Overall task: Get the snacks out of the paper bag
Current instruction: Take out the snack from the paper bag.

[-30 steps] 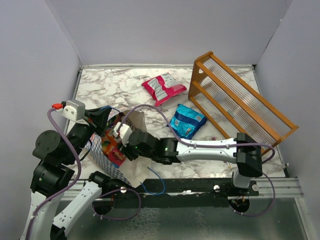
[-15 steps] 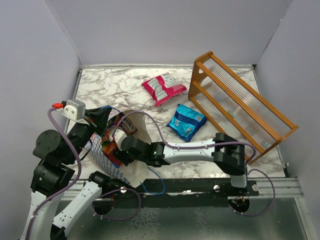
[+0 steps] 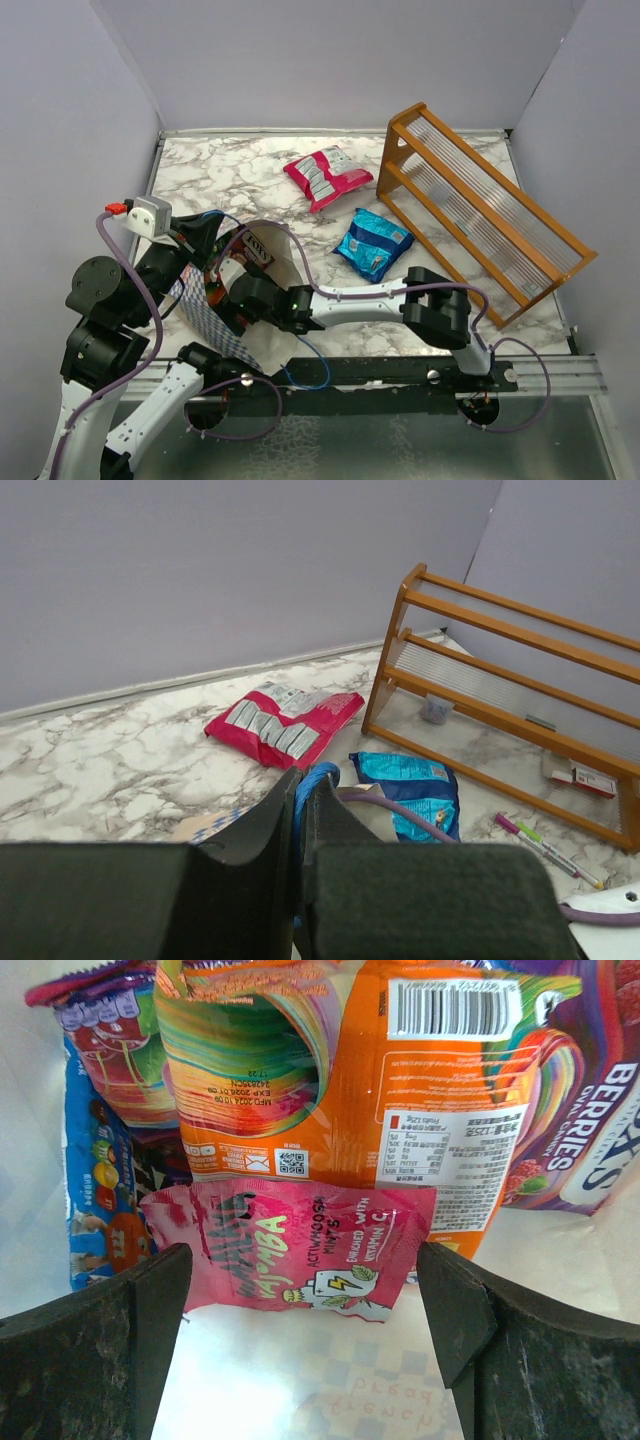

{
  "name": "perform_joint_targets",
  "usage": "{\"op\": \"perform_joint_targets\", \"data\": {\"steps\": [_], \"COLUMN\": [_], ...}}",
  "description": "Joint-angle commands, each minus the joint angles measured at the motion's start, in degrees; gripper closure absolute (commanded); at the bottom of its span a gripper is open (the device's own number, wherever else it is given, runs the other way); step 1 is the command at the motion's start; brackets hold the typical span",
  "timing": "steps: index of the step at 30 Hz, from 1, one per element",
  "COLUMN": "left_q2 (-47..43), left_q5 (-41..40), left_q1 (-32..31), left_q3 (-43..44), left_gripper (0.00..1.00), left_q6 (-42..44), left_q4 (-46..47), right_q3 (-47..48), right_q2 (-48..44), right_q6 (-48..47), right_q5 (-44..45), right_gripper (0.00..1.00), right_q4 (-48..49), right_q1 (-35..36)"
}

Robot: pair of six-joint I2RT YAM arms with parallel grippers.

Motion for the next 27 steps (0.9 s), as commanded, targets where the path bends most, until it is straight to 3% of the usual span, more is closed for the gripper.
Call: {"op": "perform_joint_targets", "data": {"steps": [1, 7, 18, 23, 27], "left_q2": [0.05, -0.07, -0.3, -0.44, -0.43], "left_q5": [-0.28, -0.45, -1.12, -2.06, -2.83], "left_q1": [-0.3, -0.3, -0.3, -0.31, -0.32], "left_q3": [1.64, 1.9, 1.52, 1.37, 0.93], "left_gripper": [1.0, 1.0, 1.0, 1.0, 1.0], "left_q6": [-0.5, -0.45, -0.21, 0.0, 0.02], "left_q4": [2.23, 1.93, 1.83, 1.48, 1.62], "right_q3": [2.58, 5.08, 5.8, 4.28, 3.01], "right_q2": [3.64, 6.3, 5.18, 1.15, -2.37], "right_q6": [1.91, 2.44, 1.96, 1.91, 1.99], "right_q5": [0.64, 0.08, 0.37, 0.06, -0.33], "right_gripper": [0.07, 0.1, 0.64, 0.79, 0.83], "right_q4": [-0.64, -1.66, -3.22, -3.6, -4.15], "right_q1": [-1.01, -2.18, -2.43, -2.43, -2.39]}}
